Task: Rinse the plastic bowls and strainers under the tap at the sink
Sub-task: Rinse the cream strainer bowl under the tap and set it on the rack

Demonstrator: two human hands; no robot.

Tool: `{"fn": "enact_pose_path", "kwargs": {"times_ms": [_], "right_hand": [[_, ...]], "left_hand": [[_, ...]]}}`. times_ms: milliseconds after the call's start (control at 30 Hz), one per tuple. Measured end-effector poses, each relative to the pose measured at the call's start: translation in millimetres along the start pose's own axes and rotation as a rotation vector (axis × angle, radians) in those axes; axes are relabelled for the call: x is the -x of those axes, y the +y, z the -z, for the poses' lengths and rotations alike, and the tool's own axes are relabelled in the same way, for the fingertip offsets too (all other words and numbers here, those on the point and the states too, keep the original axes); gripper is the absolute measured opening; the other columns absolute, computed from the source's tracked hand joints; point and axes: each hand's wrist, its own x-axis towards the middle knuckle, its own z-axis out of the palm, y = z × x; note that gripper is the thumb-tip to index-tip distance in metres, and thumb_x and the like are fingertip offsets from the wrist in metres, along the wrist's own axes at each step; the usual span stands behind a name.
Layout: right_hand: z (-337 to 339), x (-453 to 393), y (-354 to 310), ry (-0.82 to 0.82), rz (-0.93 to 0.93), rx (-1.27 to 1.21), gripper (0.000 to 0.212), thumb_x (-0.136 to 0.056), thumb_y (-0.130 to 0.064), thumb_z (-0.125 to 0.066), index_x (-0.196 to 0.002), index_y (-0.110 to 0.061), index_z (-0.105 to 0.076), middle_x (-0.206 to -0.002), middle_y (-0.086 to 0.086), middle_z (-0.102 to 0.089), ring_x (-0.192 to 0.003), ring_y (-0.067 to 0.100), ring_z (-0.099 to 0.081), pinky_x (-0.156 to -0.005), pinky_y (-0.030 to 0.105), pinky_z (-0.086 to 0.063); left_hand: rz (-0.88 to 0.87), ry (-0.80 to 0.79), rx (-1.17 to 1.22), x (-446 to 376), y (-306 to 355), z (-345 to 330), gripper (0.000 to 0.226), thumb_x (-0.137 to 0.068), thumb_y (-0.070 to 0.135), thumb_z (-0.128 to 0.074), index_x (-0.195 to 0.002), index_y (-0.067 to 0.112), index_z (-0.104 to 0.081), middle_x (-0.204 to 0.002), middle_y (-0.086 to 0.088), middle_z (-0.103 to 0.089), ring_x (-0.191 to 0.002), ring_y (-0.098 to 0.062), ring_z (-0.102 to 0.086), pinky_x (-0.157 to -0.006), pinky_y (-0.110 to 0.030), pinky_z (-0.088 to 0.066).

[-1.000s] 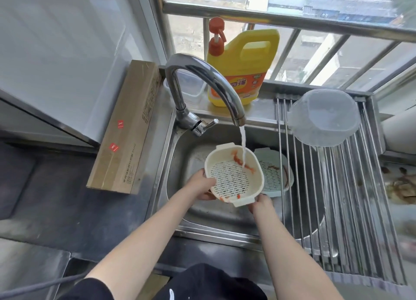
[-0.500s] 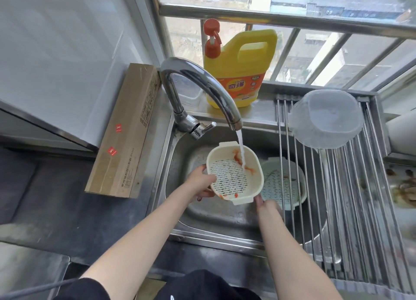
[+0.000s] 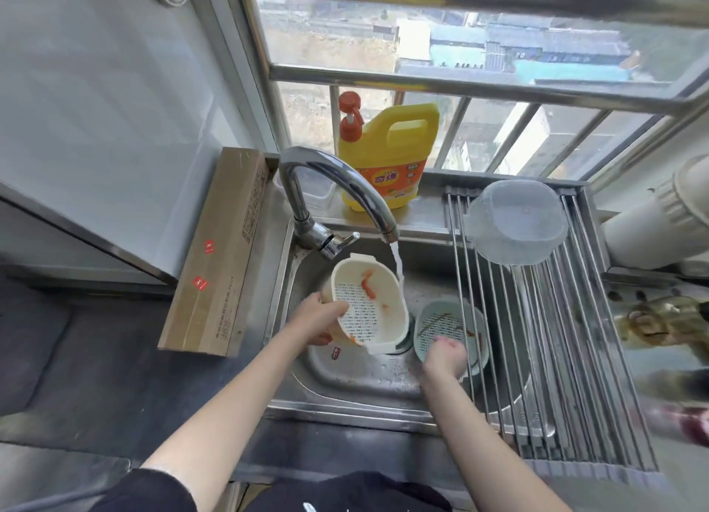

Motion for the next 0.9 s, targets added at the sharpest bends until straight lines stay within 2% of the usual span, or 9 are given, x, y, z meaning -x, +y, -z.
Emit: {"fn": "enact_pose_path", "kwargs": {"times_ms": [100, 167, 267, 333, 433, 567, 667, 800, 900], "right_hand": [[10, 18, -28, -0.318, 0.778, 0.439, 0.03, -0.084, 0.01, -0.043, -0.077, -0.012, -0.062, -0.083, 0.003, -0.063, -0.084, 0.021, -0.057, -0.069, 0.024, -0.045], [7, 23, -45, -0.592, 1.144, 0.843, 0.034, -0.085, 0.005, -0.049, -0.108, -0.013, -0.066, -0.112, 0.001, -0.064, -0.105, 0.018, -0.057, -0.091, 0.03, -0.048], [-13, 23, -66, -0.862, 1.601, 1.41, 0.064, -0.088, 0.0, -0.05, -0.147, -0.019, -0.035, -0.154, -0.001, -0.032, -0.141, 0.018, -0.029, -0.115, 0.035, -0.023], [-26, 24, -74, -0.829, 1.832, 1.651, 0.07, -0.091, -0.002, -0.044, -0.153, -0.014, -0.015, -0.16, 0.002, -0.013, -0.148, 0.017, -0.009, -0.117, 0.033, -0.012], [-40, 22, -77, -0.5, 2.144, 1.972, 0.067, -0.096, -0.02, -0.038, -0.153, -0.007, -0.004, -0.161, 0.008, -0.002, -0.148, 0.022, 0.005, -0.118, 0.044, 0.006], [-47, 29, -71, -0.337, 2.019, 2.175, 0.068, -0.097, -0.03, -0.039, -0.153, -0.009, -0.006, -0.161, 0.006, -0.001, -0.147, 0.024, 0.01, -0.106, 0.065, 0.017], [-39, 28, -59, -0.52, 1.899, 2.09, 0.073, -0.092, -0.02, -0.046, -0.153, -0.006, -0.008, -0.159, 0.013, -0.011, -0.148, 0.027, 0.0, -0.107, 0.066, 0.017], [-24, 24, -63, -0.905, 1.687, 1.946, 0.068, -0.086, -0.014, -0.048, -0.15, -0.023, -0.028, -0.155, -0.004, -0.031, -0.147, 0.017, -0.011, -0.103, 0.062, 0.027], [-19, 21, -78, -0.58, 1.8, 1.946, 0.07, -0.088, -0.016, -0.048, -0.152, -0.018, -0.021, -0.158, 0.004, -0.02, -0.148, 0.029, -0.001, -0.102, 0.06, 0.026]], "left_hand": [[0.03, 0.014, 0.028, 5, -4, 17, 0.033, -0.083, 0.027, -0.057, -0.11, 0.009, -0.057, -0.092, -0.007, -0.068, -0.076, -0.022, -0.065, -0.056, -0.029, -0.053], [0.047, 0.028, 0.048, 7, -8, 28, 0.036, -0.075, 0.027, -0.058, -0.103, 0.005, -0.059, -0.093, -0.013, -0.069, -0.08, -0.027, -0.067, -0.063, -0.038, -0.057], [0.026, 0.011, 0.057, 10, -10, 37, 0.031, -0.067, 0.027, -0.055, -0.09, 0.006, -0.056, -0.093, -0.019, -0.065, -0.083, -0.03, -0.066, -0.07, -0.048, -0.057], [-0.04, 0.022, -0.017, 18, -7, 38, 0.019, -0.077, 0.024, -0.054, -0.089, 0.009, -0.052, -0.098, -0.015, -0.063, -0.09, -0.031, -0.064, -0.083, -0.052, -0.055], [-0.1, 0.055, -0.03, 25, 0, 39, 0.028, -0.076, 0.028, -0.051, -0.097, 0.009, -0.052, -0.1, -0.014, -0.062, -0.092, -0.032, -0.064, -0.08, -0.051, -0.056], [-0.202, 0.194, -0.163, 22, 9, 40, 0.029, -0.069, 0.036, -0.046, -0.084, 0.012, -0.05, -0.084, -0.007, -0.059, -0.079, -0.025, -0.058, -0.07, -0.036, -0.048], [-0.238, 0.304, -0.237, 19, 12, 32, 0.015, -0.077, 0.03, -0.048, -0.077, 0.015, -0.044, -0.081, -0.005, -0.051, -0.077, -0.026, -0.052, -0.065, -0.034, -0.043], [-0.307, 0.372, -0.277, 13, 14, 16, 0.01, -0.083, 0.019, -0.049, -0.078, 0.013, -0.042, -0.087, -0.011, -0.052, -0.083, -0.027, -0.047, -0.066, -0.033, -0.032], [-0.337, 0.345, -0.326, 8, 19, 7, 0.016, -0.084, 0.018, -0.05, -0.075, 0.015, -0.037, -0.084, -0.011, -0.049, -0.083, -0.029, -0.046, -0.066, -0.034, -0.03]]}}
